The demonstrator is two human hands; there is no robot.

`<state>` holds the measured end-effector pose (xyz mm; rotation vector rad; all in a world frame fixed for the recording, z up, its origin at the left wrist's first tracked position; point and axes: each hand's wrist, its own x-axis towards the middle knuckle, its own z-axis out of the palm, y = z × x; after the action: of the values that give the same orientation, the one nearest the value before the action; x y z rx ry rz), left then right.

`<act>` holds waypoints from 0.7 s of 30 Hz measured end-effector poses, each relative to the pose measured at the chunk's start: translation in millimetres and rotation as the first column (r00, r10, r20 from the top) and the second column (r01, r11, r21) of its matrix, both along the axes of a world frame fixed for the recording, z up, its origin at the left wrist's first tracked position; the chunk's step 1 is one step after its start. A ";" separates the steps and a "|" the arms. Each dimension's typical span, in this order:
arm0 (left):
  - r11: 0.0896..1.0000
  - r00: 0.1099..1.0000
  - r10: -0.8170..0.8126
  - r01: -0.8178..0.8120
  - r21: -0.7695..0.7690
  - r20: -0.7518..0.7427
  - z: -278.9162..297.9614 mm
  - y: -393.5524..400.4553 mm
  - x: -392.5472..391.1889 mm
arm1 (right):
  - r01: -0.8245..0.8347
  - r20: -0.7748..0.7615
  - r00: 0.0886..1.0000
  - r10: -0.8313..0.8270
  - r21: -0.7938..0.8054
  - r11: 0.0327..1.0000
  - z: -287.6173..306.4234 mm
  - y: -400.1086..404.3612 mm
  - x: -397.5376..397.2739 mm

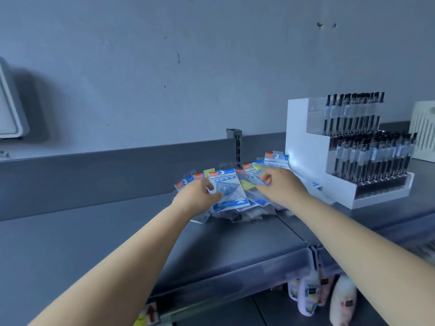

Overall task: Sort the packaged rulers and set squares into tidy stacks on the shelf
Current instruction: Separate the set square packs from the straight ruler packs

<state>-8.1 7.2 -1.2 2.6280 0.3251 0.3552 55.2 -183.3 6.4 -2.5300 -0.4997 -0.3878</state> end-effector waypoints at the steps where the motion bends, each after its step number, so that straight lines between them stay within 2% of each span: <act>1: 1.000 1.000 0.014 -0.014 -0.005 -0.012 -1.1 -5.4 5.7 | -0.016 -0.022 1.000 0.016 -0.001 1.000 -1.4 -5.1 6.5; 6: 0.988 0.986 0.131 -0.123 0.089 -0.098 -0.5 -21.2 22.3 | -0.095 -0.143 0.987 0.072 -0.159 0.983 -2.8 -3.6 23.5; 9: 0.990 0.982 0.140 -0.138 0.024 -0.125 5.8 -21.8 25.5 | -0.100 -0.227 0.973 0.048 -0.220 0.970 1.9 5.0 25.9; 13: 0.967 0.984 0.119 -0.145 -0.210 -0.129 7.6 -16.2 30.2 | -0.092 -0.310 0.950 0.040 -0.156 0.984 6.7 8.6 32.9; 18: 0.886 0.988 0.143 -0.150 -0.439 -0.049 5.4 -13.0 27.0 | -0.014 -0.205 0.978 0.024 0.046 0.999 2.5 3.6 39.1; 21: 0.816 0.981 0.183 -0.114 -0.567 0.065 7.6 -10.4 18.2 | -0.019 -0.148 0.988 0.044 0.166 0.986 3.1 0.1 35.6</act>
<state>10.1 -3.2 6.4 1.9953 0.5120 0.3921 90.8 -183.2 9.5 -2.3666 -0.4311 -0.2132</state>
